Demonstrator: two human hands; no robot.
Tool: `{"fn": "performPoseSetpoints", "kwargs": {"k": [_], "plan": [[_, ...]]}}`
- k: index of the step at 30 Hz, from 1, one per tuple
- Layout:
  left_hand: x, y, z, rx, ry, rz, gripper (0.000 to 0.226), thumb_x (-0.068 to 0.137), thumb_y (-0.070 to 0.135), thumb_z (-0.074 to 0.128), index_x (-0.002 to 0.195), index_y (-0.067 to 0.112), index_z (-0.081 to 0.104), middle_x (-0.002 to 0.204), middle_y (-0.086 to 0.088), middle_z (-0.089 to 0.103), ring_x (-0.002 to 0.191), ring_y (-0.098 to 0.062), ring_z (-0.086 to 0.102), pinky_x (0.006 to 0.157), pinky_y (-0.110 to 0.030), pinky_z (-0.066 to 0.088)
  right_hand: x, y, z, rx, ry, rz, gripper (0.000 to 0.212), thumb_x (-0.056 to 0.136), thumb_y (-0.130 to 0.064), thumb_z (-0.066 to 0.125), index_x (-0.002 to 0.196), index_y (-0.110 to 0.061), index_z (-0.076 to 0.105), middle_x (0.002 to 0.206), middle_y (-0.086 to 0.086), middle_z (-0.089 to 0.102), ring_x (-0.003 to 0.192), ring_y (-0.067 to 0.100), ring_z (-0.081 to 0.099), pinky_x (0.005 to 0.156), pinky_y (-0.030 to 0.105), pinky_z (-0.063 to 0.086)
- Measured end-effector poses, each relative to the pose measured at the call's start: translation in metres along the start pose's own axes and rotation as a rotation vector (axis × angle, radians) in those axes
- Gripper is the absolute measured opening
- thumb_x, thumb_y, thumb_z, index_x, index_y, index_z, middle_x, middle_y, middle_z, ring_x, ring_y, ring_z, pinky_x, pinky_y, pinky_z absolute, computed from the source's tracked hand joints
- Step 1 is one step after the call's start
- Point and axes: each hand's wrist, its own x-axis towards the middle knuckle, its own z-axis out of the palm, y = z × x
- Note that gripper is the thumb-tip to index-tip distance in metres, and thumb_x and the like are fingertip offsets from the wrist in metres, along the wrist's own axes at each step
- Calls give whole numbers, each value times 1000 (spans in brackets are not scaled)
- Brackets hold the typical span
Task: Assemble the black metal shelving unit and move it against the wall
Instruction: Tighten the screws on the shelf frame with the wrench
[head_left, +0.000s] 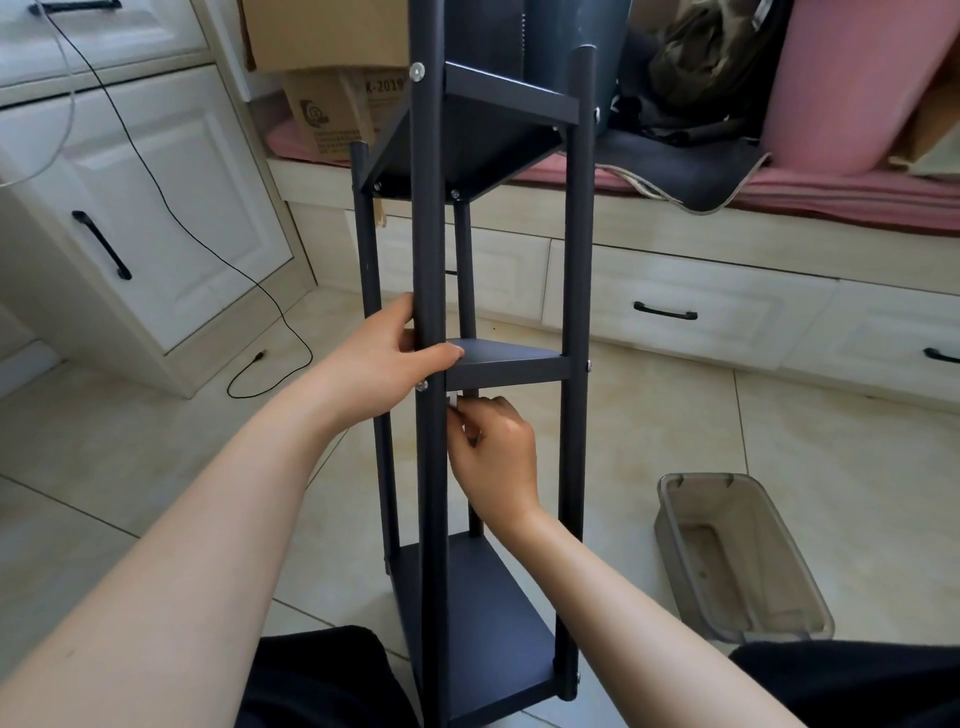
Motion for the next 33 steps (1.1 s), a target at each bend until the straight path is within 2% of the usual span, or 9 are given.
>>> {"fn": "performPoseSetpoints", "kwargs": {"k": [2, 5, 10, 12, 16, 21, 24, 29, 33], "plan": [[-1, 1, 1, 6, 0, 4, 31, 94, 40, 68, 119, 39, 49, 103, 22, 66, 88, 7, 65, 67, -10, 46, 0, 0, -8, 24, -69, 37, 26, 94, -14, 64, 68, -11, 61, 61, -10, 46, 63, 15, 42, 60, 30, 34], [-1, 2, 3, 2, -5, 9, 32, 95, 39, 67, 120, 40, 46, 102, 26, 63, 89, 9, 62, 70, -12, 45, -1, -1, -22, 34, -121, 52, 28, 95, -16, 62, 68, -14, 59, 58, -9, 45, 58, 15, 41, 58, 32, 37], [-3, 5, 3, -1, -14, 13, 36, 95, 35, 67, 126, 34, 49, 112, 18, 65, 103, 1, 62, 80, -19, 49, 0, -9, -43, -50, -182, 24, 33, 95, -17, 63, 65, -22, 49, 53, -16, 39, 51, 9, 40, 54, 20, 30], [-5, 7, 4, 8, -17, 14, 40, 96, 34, 67, 131, 30, 49, 116, 13, 65, 106, -4, 62, 84, -22, 50, 3, -10, -49, -96, -214, 28, 29, 95, -19, 62, 68, -25, 53, 53, -19, 40, 51, 5, 43, 54, 15, 30], [-7, 9, 5, 22, -27, 18, 44, 97, 32, 66, 136, 26, 48, 119, 9, 65, 108, -7, 62, 78, -18, 48, 6, -15, -58, -168, -294, 14, 23, 97, -23, 59, 79, -14, 70, 60, -12, 53, 56, 10, 48, 57, 26, 41], [-9, 11, 5, 30, -34, 24, 44, 97, 32, 65, 137, 26, 47, 118, 8, 64, 104, -5, 62, 74, -16, 47, 11, -20, -65, -260, -309, -5, 29, 96, -23, 58, 69, -16, 59, 59, -5, 52, 57, 19, 48, 57, 33, 45], [-9, 12, 5, 38, -28, 26, 41, 97, 32, 65, 134, 27, 47, 112, 11, 64, 98, 0, 61, 68, -13, 45, 12, -21, -66, -270, -312, -18, 27, 97, -22, 57, 71, -16, 62, 61, -4, 54, 59, 19, 48, 59, 35, 48], [-9, 12, 5, 20, -29, 24, 43, 98, 31, 65, 137, 24, 48, 120, 5, 65, 110, -11, 63, 76, -17, 47, 10, -19, -59, -247, -283, -41, 23, 98, -24, 58, 86, -12, 74, 69, -4, 60, 65, 15, 48, 63, 29, 41], [-8, 9, 5, 14, -33, 23, 39, 97, 32, 65, 133, 27, 48, 116, 9, 65, 107, -7, 63, 75, -16, 48, 6, -14, -48, -189, -201, -66, 16, 95, -22, 64, 97, -12, 77, 80, 2, 72, 73, 17, 57, 69, 28, 44]]}}
